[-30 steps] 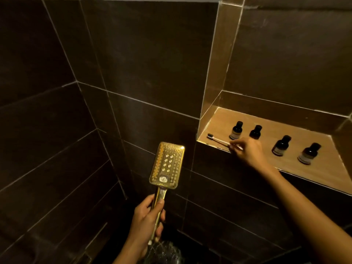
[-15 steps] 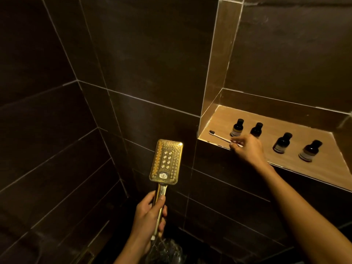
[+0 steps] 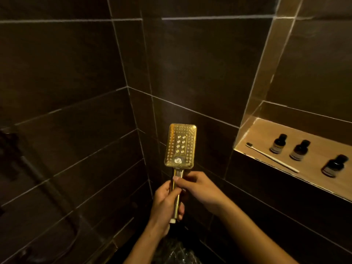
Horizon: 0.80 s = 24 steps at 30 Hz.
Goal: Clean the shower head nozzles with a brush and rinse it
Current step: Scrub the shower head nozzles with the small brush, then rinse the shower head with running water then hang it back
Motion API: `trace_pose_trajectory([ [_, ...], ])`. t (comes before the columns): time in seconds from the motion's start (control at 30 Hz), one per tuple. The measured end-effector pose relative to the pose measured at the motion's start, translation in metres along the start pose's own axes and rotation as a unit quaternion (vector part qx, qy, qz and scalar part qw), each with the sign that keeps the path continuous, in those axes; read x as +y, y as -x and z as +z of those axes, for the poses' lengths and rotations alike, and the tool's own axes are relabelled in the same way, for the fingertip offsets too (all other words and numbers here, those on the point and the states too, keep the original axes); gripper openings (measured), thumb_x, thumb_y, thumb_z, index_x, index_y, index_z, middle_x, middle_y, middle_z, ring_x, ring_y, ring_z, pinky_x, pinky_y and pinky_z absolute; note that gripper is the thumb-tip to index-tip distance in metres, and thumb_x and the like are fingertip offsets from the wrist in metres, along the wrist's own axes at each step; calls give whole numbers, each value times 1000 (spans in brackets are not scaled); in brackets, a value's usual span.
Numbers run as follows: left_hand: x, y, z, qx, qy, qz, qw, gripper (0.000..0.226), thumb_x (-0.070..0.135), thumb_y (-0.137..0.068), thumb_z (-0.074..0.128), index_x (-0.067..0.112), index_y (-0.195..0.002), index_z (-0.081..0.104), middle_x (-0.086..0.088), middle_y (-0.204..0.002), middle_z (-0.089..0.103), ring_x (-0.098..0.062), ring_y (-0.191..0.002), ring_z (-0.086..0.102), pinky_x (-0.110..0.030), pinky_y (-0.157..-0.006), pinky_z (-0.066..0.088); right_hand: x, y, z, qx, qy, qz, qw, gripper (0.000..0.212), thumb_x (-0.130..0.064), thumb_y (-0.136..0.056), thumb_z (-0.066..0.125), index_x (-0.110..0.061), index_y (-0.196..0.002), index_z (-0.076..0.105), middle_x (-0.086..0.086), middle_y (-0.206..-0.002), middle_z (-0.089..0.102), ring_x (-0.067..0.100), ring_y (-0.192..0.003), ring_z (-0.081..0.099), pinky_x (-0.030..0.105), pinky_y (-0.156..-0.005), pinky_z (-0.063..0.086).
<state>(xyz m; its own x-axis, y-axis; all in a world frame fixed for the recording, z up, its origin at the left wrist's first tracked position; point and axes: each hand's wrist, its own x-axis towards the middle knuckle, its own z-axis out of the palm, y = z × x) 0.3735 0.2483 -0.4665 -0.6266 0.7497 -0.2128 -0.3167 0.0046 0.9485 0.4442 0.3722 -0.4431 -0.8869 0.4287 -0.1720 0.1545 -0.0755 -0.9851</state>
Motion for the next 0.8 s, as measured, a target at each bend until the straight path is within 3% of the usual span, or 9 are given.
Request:
trace_pose_trajectory([
  [0.1, 17, 3, -16, 8, -7, 22, 1000, 22, 11, -103, 52, 12, -123, 62, -3, -66, 66, -15, -45, 55, -24, -37, 43, -12, -19, 21, -26, -54, -4, 998, 36, -27, -92, 72, 7, -102, 70, 17, -88, 66, 27, -73, 59, 36, -65, 45],
  [0.2, 41, 4, -37, 16, -15, 40, 999, 24, 8, -103, 53, 8, -125, 61, -2, -77, 74, -18, -51, 63, -24, -42, 49, -30, -39, 40, -75, -39, -16, 996, 49, -35, -87, 75, 11, -102, 66, 27, -90, 66, 25, -61, 57, 28, -47, 43],
  [0.27, 58, 7, -55, 27, -38, 56, 997, 24, 9, -102, 54, 5, -125, 62, -4, -84, 74, -19, -58, 67, -24, -50, 53, -43, -50, 53, -101, -40, -29, 994, 47, -32, -90, 74, 12, -103, 66, 38, -94, 66, 32, -66, 57, 28, -46, 45],
  [0.33, 73, 10, -73, 45, -71, 67, 994, 22, 12, -102, 57, 5, -121, 64, -9, -89, 70, -16, -64, 68, -25, -56, 55, -56, -62, 67, -123, -58, -35, 990, 43, -25, -93, 73, 16, -101, 64, 38, -91, 66, 34, -62, 60, 30, -46, 47],
  [0.47, 102, 15, -110, 86, -100, 76, 988, 17, 17, -102, 59, 8, -113, 68, -9, -88, 71, -17, -68, 69, -27, -63, 57, -86, -85, 105, -135, -46, -53, 988, 31, -19, -90, 75, 10, -100, 69, 21, -78, 69, 29, -55, 63, 33, -49, 50],
  [0.57, 126, 13, -142, 117, -140, 72, 981, 16, 27, -99, 64, 12, -99, 70, -7, -85, 72, -21, -76, 69, -35, -72, 55, -109, -103, 134, -134, -29, -78, 987, 20, -15, -88, 77, 1, -99, 75, 24, -91, 74, 26, -73, 71, 37, -63, 55],
  [0.63, 147, 10, -171, 134, -214, 83, 964, 27, 43, -91, 68, 17, -87, 67, -9, -78, 62, -22, -74, 58, -35, -66, 46, -128, -117, 155, -130, -31, -96, 986, 16, -11, -87, 76, -2, -100, 77, 26, -103, 74, 29, -89, 72, 41, -78, 55],
  [0.7, 171, 4, -200, 137, -261, 90, 951, 25, 44, -92, 67, 22, -80, 63, -5, -71, 56, -17, -69, 48, -28, -59, 37, -149, -127, 173, -127, -42, -109, 985, 16, -8, -87, 75, -3, -102, 77, 24, -108, 74, 27, -96, 72, 40, -84, 53],
  [0.8, 229, -6, -249, 213, -270, 125, 931, 12, 35, -96, 68, 25, -91, 64, 8, -72, 66, -10, -67, 56, -26, -62, 45, -184, -144, 197, -123, -56, -122, 983, 19, -8, -87, 73, -3, -105, 76, 16, -106, 78, 21, -93, 75, 35, -80, 54],
])
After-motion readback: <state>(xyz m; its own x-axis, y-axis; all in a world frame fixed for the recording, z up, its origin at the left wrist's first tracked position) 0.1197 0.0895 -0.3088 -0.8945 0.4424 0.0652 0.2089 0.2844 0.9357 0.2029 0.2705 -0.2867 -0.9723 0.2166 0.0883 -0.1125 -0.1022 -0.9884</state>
